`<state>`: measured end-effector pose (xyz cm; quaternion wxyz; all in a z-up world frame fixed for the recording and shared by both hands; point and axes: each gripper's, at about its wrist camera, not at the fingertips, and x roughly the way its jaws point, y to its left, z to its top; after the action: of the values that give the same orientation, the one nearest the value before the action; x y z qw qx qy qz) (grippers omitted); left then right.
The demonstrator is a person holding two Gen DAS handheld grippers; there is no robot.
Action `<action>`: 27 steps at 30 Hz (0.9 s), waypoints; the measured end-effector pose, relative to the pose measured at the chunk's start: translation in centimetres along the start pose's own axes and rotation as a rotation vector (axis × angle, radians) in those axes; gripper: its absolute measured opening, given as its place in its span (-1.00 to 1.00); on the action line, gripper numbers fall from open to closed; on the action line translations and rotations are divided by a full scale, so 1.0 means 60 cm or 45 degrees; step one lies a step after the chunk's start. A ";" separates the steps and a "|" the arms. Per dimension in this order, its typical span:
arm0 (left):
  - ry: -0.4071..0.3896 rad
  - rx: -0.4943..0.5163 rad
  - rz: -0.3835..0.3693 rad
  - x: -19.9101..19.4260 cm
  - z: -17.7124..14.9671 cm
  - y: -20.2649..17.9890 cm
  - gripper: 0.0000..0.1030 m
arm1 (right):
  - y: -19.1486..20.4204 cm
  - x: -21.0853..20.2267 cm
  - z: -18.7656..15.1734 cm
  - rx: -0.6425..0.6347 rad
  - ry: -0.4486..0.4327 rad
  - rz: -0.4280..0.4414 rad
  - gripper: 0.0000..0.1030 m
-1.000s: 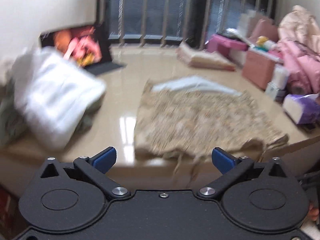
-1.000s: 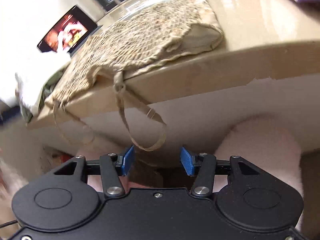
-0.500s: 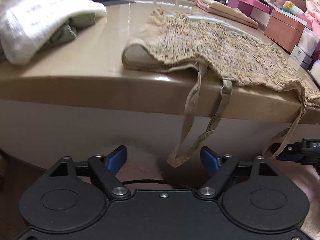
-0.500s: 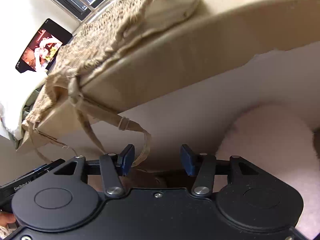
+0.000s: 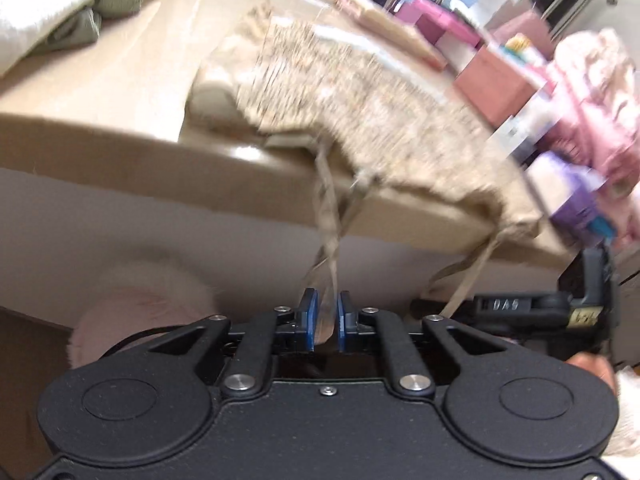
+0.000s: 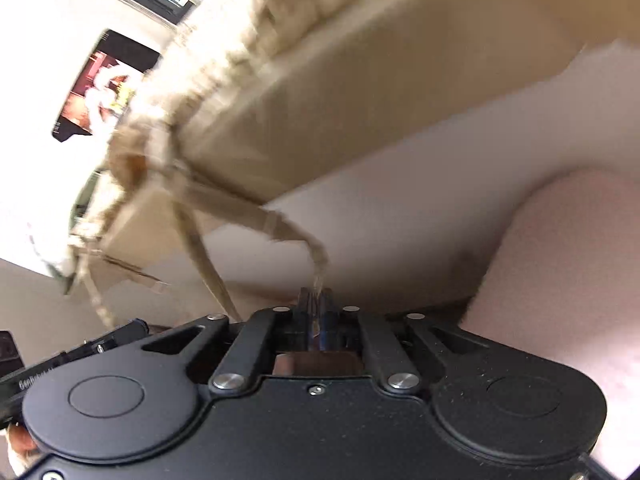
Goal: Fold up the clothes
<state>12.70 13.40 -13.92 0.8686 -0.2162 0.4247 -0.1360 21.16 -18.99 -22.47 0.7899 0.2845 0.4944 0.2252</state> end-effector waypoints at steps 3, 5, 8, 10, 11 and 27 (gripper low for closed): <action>-0.035 -0.032 -0.096 -0.030 0.018 -0.008 -0.80 | 0.016 -0.051 0.004 -0.053 -0.057 0.055 -0.99; -0.058 -0.057 -0.157 -0.045 0.035 -0.015 -0.80 | 0.026 -0.081 0.012 -0.072 -0.088 0.113 -0.99; -0.081 -0.102 -0.222 -0.055 0.060 -0.027 -0.80 | 0.040 -0.116 0.022 -0.100 -0.125 0.160 -0.99; -0.099 -0.115 -0.242 -0.060 0.071 -0.031 -0.80 | 0.046 -0.132 0.028 -0.113 -0.141 0.168 -0.99; -0.109 -0.112 -0.244 -0.063 0.075 -0.033 -0.80 | 0.048 -0.138 0.031 -0.115 -0.144 0.174 -0.99; -0.101 -0.054 0.011 -0.064 0.051 -0.013 -0.14 | 0.228 -0.130 -0.035 -0.874 -0.189 -0.030 0.07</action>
<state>12.77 15.14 -9.24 0.8805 -0.2379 0.3937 -0.1147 15.06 -13.43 -8.90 0.8758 0.0121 0.3344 0.3479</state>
